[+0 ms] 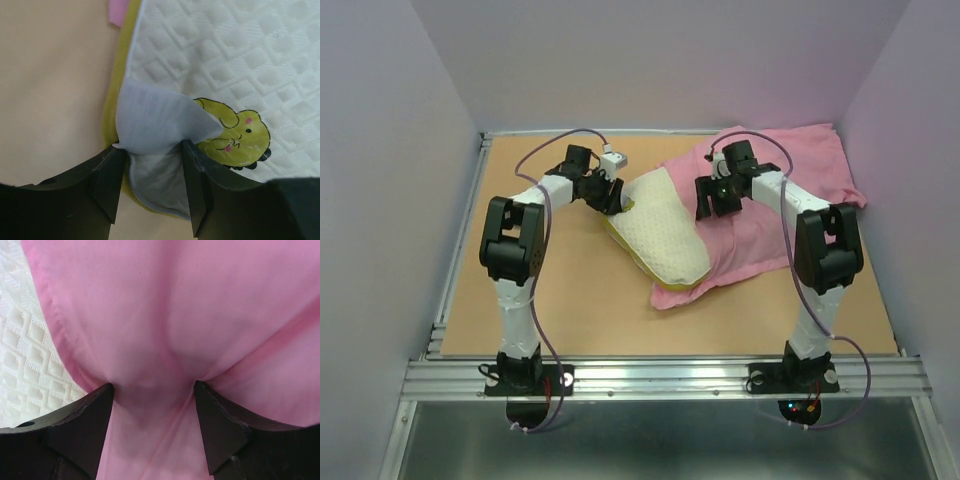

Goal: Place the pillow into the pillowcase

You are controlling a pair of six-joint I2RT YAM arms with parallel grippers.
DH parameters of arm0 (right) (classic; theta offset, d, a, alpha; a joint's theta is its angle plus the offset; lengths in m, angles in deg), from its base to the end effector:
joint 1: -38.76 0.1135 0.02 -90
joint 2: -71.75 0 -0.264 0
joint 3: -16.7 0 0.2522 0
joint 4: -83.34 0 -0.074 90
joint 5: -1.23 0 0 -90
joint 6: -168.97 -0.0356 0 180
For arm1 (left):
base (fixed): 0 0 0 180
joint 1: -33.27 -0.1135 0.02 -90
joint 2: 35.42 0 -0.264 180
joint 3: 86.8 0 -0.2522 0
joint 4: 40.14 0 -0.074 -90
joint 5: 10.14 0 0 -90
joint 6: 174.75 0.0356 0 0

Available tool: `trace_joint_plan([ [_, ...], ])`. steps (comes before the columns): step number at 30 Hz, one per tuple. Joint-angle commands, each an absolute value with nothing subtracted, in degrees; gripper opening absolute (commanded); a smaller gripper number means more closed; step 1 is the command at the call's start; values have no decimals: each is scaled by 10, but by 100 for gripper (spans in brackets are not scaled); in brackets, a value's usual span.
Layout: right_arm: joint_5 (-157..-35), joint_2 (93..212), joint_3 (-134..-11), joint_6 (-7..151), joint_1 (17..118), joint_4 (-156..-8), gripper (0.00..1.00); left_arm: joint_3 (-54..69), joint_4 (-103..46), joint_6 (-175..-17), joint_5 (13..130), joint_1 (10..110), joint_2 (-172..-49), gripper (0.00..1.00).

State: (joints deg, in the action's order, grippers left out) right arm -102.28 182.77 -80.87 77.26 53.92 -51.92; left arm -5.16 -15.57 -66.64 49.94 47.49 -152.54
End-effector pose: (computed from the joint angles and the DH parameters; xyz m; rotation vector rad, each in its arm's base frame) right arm 0.4005 0.1171 0.2090 -0.3911 2.5687 0.4128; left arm 0.4371 -0.1291 0.1954 0.8771 2.0926 -0.5689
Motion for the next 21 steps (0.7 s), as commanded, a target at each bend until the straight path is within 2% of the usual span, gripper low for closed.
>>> trace_joint_plan([
  [1, -1002, 1868, -887, 848, 537, -506, 72, -40, -63, -596, 372, 512, -1506, 57],
  [5, -1007, 1891, -936, 871, 537, -505, 72, 67, -98, -615, 337, 599, -1413, 56],
  [8, -1011, 1844, -911, 889, 537, -503, 75, 111, -134, -657, 309, 633, -1366, 58],
  [10, -1014, 1784, -894, 904, 537, -492, 82, 126, -155, -698, 295, 625, -1335, 61],
  [11, -1017, 1761, -881, 907, 537, -478, 93, 139, -158, -706, 290, 624, -1324, 64],
  [12, -1021, 1741, -881, 908, 538, -471, 98, 145, -163, -716, 293, 623, -1311, 66],
  [17, -1050, 1642, -831, 897, 581, -412, 100, 186, -235, -787, 348, 568, -1217, 76],
  [19, -1030, 1619, -792, 888, 625, -406, 100, 190, -281, -808, 404, 545, -1206, 80],
  [20, -1022, 1617, -780, 887, 641, -407, 100, 184, -289, -800, 423, 537, -1210, 86],
  [21, -1015, 1624, -771, 887, 656, -411, 100, 174, -291, -788, 462, 535, -1216, 86],
])
